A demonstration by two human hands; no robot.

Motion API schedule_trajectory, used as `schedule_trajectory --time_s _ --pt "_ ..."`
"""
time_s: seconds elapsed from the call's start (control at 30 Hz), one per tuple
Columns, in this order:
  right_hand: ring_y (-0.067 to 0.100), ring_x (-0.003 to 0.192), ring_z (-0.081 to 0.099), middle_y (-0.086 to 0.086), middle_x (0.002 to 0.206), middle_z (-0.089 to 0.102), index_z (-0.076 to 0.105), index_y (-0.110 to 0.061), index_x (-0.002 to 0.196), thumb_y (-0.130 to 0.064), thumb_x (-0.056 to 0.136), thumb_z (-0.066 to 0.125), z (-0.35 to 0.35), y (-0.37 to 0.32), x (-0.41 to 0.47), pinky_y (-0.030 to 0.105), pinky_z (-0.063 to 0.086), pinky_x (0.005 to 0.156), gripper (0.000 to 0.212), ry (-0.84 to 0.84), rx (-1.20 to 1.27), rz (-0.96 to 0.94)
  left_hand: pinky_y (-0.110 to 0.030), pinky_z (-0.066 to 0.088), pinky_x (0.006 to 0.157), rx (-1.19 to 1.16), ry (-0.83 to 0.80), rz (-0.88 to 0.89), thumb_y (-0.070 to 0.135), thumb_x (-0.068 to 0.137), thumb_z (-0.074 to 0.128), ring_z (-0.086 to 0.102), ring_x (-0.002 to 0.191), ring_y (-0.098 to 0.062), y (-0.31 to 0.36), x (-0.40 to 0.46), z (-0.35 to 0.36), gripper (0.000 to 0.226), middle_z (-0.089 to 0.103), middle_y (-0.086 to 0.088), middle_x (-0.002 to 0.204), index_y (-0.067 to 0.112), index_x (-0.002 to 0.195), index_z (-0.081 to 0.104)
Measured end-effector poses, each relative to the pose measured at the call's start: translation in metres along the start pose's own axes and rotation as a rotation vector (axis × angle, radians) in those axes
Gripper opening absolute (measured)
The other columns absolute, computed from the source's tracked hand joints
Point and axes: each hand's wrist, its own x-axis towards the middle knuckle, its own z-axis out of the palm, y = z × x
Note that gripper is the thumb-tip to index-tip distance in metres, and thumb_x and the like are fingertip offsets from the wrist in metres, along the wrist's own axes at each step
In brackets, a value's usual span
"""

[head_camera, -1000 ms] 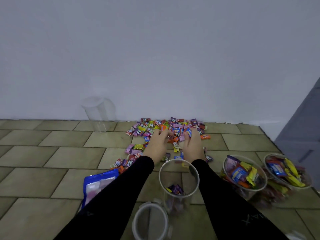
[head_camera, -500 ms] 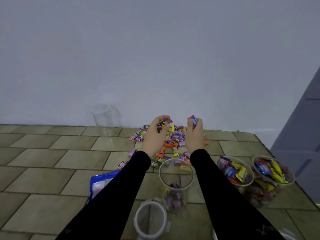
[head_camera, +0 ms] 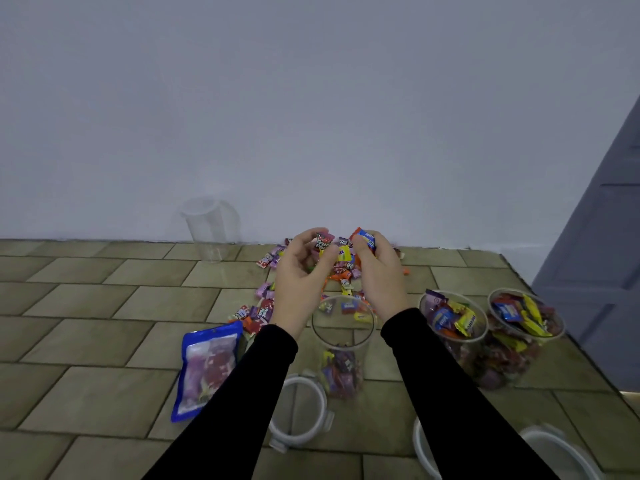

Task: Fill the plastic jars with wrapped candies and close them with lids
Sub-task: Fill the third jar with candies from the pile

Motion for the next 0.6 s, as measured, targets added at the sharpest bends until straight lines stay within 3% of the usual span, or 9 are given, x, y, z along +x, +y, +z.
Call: schedule_trajectory --time_s 0.1,0.2,0.3,0.4,0.47,0.6 --pt "0.013 0.069 0.046 -0.004 0.070 0.052 0.056 -0.013 0.076 -0.021 0.095 0.053 0.002 0.001 -0.011 0.036 0.037 0.070 0.021 0.013 0.089 0.039 -0.037 0.045 0.070 -0.004 0.017 -0.015 0.038 0.077 0.072 0.047 0.077 -0.021 -0.001 -0.010 0.002 0.024 0.053 -0.008 0.083 0.035 0.100 0.067" --pt "0.012 0.077 0.050 -0.005 0.078 0.055 0.060 -0.006 0.085 -0.016 0.092 0.055 0.003 0.001 -0.017 0.027 0.041 0.072 0.013 0.065 0.121 0.054 -0.031 0.046 0.066 0.020 0.034 -0.013 0.033 0.082 0.071 0.048 0.075 -0.019 0.002 -0.017 0.005 0.017 0.054 -0.008 0.081 0.035 0.098 0.067" --pt "0.007 0.064 0.042 0.001 0.074 0.048 0.054 0.001 0.079 -0.020 0.086 0.054 0.004 -0.001 -0.022 0.013 0.037 0.055 0.022 0.077 0.138 0.018 -0.029 0.041 0.056 0.048 0.038 -0.004 0.024 0.087 0.068 0.044 0.064 -0.018 0.005 -0.022 0.008 0.016 0.051 0.001 0.068 0.039 0.089 0.067" --pt "0.010 0.055 0.043 0.011 0.076 0.048 0.058 0.006 0.077 -0.002 0.088 0.051 0.003 -0.001 -0.024 0.009 0.036 0.045 0.016 0.046 0.167 0.018 -0.034 0.036 0.052 0.043 0.007 -0.039 0.036 0.082 0.064 0.041 0.057 -0.022 0.006 -0.023 0.009 0.008 0.047 -0.006 0.064 0.041 0.087 0.066" --pt "0.007 0.052 0.043 0.013 0.071 0.045 0.056 0.001 0.068 0.004 0.086 0.050 0.004 0.000 -0.025 0.010 0.037 0.043 0.018 -0.005 0.210 0.028 -0.031 0.035 0.050 0.021 0.011 -0.071 0.025 0.088 0.061 0.040 0.054 -0.019 0.004 -0.022 0.009 0.010 0.049 -0.004 0.064 0.035 0.087 0.066" --pt "0.022 0.062 0.043 0.012 0.061 0.048 0.057 0.004 0.062 -0.017 0.068 0.053 0.007 0.008 -0.022 0.032 0.034 0.059 0.022 -0.060 0.132 -0.051 -0.020 0.040 0.054 0.028 0.004 -0.080 0.003 0.094 0.050 0.051 0.063 -0.006 0.006 -0.020 0.010 0.022 0.061 0.013 0.067 0.020 0.090 0.062"
